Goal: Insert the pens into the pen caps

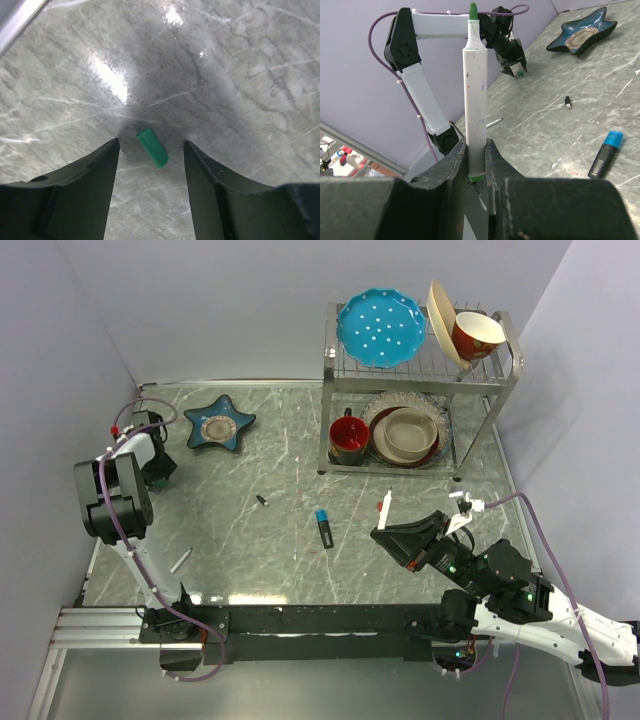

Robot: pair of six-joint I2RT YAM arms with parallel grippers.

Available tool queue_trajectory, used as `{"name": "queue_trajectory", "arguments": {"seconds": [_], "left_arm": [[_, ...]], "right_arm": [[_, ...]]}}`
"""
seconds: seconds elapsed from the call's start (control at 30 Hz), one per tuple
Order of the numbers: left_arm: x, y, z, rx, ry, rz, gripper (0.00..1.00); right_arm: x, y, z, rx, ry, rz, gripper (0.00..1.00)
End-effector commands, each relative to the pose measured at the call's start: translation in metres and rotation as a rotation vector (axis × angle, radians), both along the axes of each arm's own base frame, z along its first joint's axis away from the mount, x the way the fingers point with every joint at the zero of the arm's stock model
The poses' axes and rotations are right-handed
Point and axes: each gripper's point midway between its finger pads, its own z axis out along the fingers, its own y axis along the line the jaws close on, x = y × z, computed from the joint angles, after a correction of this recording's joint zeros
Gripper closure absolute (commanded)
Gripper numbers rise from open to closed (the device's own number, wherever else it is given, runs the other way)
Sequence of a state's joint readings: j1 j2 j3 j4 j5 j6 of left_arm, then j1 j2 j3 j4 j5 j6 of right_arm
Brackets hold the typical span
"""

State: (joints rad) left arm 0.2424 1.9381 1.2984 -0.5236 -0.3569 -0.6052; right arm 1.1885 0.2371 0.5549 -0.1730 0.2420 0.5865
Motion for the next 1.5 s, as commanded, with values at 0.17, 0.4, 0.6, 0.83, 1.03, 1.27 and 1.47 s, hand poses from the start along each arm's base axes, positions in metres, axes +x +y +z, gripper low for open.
{"name": "queue_trajectory", "arguments": {"seconds": [0.17, 0.4, 0.6, 0.83, 1.03, 1.27, 1.47], "left_arm": [[-0.023, -0.022, -0.03, -0.152, 0.015, 0.181, 0.48], [-0.03, -0.021, -0.041, -0.152, 0.046, 0.239, 0.6], [-0.032, -0.023, -0.042, -0.159, 0.05, 0.229, 0.71], [-0.035, -0.036, -0.04, -0.199, 0.021, 0.162, 0.96], [-0.052, -0.069, -0.035, -0.172, 0.028, 0.031, 0.99], [-0.078, -0.121, -0.008, -0.195, -0.06, -0.117, 0.99], [-0.073, -0.229, 0.063, -0.326, -0.364, -0.425, 0.99]], "right_arm": [[-0.001, -0.002, 0.015, 0.046, -0.02, 0.004, 1.0], [-0.002, -0.006, 0.015, 0.048, -0.019, -0.001, 1.0], [-0.002, -0.006, 0.016, 0.05, -0.02, -0.001, 1.0], [-0.003, -0.005, 0.017, 0.051, -0.009, 0.006, 1.0], [0.0, -0.001, 0.01, 0.034, 0.013, -0.001, 1.0], [-0.001, 0.015, -0.011, -0.033, 0.067, 0.035, 1.0], [0.003, 0.046, -0.046, -0.132, 0.128, 0.073, 1.0]]}}
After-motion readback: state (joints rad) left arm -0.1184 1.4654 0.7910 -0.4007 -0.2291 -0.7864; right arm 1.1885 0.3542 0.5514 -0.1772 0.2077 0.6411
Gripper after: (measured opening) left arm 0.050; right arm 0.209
